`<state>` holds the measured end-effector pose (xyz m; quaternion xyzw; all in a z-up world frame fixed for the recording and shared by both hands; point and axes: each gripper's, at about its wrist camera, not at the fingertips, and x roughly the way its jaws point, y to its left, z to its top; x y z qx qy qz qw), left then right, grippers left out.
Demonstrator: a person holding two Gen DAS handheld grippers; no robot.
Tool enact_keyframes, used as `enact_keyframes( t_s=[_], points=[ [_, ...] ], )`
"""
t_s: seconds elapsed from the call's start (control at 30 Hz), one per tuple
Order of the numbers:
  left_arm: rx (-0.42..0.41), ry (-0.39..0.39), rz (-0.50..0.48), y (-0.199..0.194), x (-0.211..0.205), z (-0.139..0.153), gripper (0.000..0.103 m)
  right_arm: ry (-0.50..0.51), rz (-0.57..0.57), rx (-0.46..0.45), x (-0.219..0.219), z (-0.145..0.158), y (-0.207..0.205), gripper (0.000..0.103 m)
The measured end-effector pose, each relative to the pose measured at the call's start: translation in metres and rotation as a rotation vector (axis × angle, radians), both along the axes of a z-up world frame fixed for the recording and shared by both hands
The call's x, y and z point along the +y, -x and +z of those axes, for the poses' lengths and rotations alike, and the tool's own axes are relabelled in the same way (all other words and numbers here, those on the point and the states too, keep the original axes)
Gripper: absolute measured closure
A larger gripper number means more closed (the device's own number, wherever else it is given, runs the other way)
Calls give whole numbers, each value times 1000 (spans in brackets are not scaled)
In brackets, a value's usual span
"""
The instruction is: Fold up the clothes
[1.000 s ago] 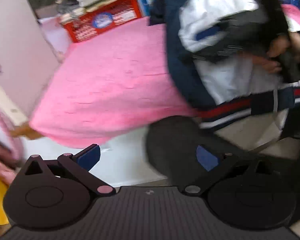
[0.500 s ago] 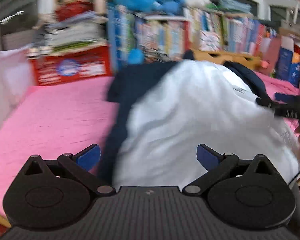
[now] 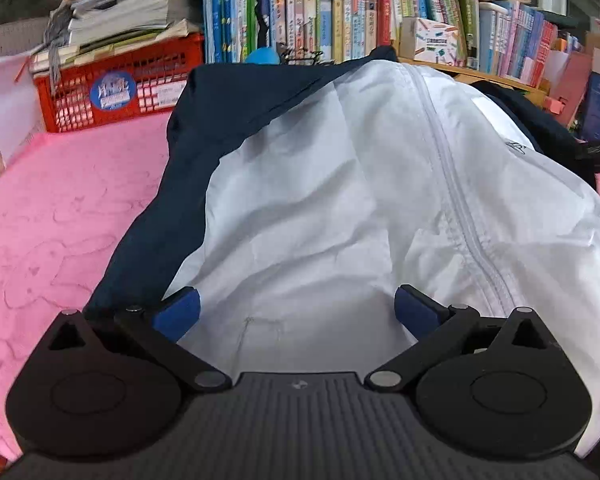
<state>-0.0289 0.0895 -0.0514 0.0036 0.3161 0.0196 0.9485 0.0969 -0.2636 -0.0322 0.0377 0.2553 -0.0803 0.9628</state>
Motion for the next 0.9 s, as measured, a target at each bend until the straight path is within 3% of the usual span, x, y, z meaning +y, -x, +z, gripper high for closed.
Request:
enact_keyframes(
  t_s=[0.17, 0.27, 0.33, 0.4, 0.47, 0.5, 0.57, 0.63, 0.7, 0.83, 0.9],
  points=[
    [-21, 1, -8, 6, -2, -2, 0, 4, -92, -58, -49, 15, 31, 72],
    [-30, 0, -20, 8, -2, -2, 0, 78, -136, -104, -48, 23, 57, 67],
    [-39, 0, -23, 9, -1, -2, 0, 151, -173, -89, -45, 16, 67, 45],
    [-47, 1, -25, 10, -1, -3, 0, 206, -187, -1, -46, 0, 65, 37],
    [-52, 0, -27, 11, -1, -3, 0, 216, -144, 89, -45, -13, 65, 37],
    [-56, 0, -28, 11, -1, -3, 0, 227, -119, 92, -41, -12, 69, 37],
    [-62, 1, -27, 12, -1, -4, 0, 275, -71, 51, -29, 0, 81, 32],
    [-67, 1, -27, 12, -1, -4, 0, 339, -17, -29, -13, 21, 89, 15],
    [-73, 2, -27, 12, -1, -5, 0, 386, 49, -114, 3, 42, 90, 4],
    [-82, 2, -31, 14, -1, -6, 0, 488, 207, -219, 50, 68, 42, 4],
    [-83, 1, -34, 14, -1, -6, 0, 564, 278, -179, 83, 65, -5, 7]
  ],
)
